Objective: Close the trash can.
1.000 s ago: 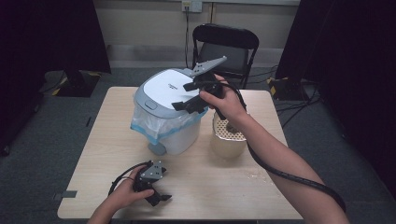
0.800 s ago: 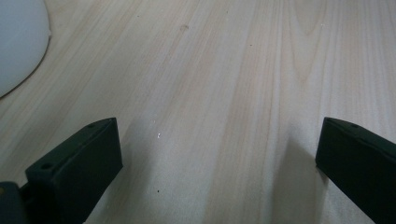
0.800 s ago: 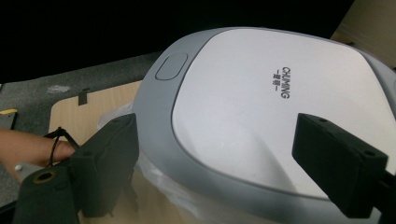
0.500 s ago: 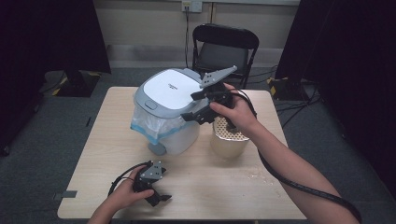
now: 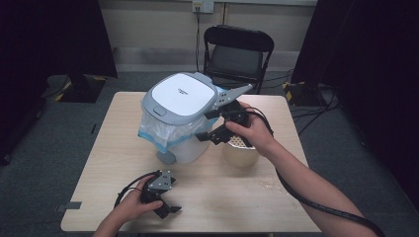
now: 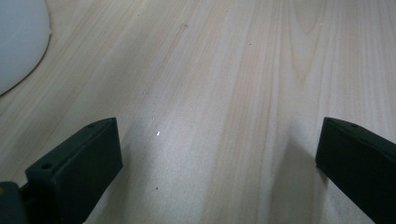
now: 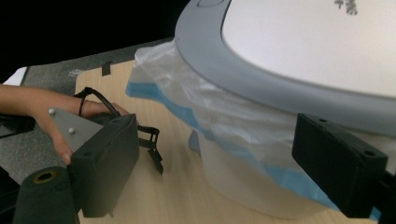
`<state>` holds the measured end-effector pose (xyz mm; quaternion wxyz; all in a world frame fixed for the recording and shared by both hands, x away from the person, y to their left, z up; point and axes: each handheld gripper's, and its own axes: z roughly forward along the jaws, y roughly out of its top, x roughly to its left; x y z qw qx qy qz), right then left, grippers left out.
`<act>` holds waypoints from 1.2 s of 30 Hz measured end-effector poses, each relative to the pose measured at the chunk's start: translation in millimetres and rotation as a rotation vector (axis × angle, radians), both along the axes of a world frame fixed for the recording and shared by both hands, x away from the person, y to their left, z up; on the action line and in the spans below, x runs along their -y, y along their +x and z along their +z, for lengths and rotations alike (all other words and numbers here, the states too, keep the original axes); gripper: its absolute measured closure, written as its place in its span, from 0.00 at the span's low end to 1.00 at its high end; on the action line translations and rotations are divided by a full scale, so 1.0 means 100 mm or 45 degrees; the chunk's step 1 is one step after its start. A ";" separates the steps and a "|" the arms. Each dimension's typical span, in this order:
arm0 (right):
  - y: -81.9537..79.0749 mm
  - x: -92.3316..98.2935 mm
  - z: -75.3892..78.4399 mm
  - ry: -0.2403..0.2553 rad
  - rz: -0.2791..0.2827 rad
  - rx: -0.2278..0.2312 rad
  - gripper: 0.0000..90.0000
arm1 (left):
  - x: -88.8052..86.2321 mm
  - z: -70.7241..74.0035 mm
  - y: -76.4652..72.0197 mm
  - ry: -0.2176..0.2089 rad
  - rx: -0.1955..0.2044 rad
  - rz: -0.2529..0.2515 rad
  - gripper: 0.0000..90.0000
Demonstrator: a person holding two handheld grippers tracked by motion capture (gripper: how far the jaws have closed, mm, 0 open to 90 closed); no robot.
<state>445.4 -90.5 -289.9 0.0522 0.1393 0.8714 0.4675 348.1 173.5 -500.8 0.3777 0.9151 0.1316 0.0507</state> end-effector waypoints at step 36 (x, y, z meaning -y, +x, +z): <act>-0.23 0.28 -0.86 -0.052 0.039 -0.108 0.16 | 0.00 -0.02 -0.01 -0.028 -0.003 0.008 0.00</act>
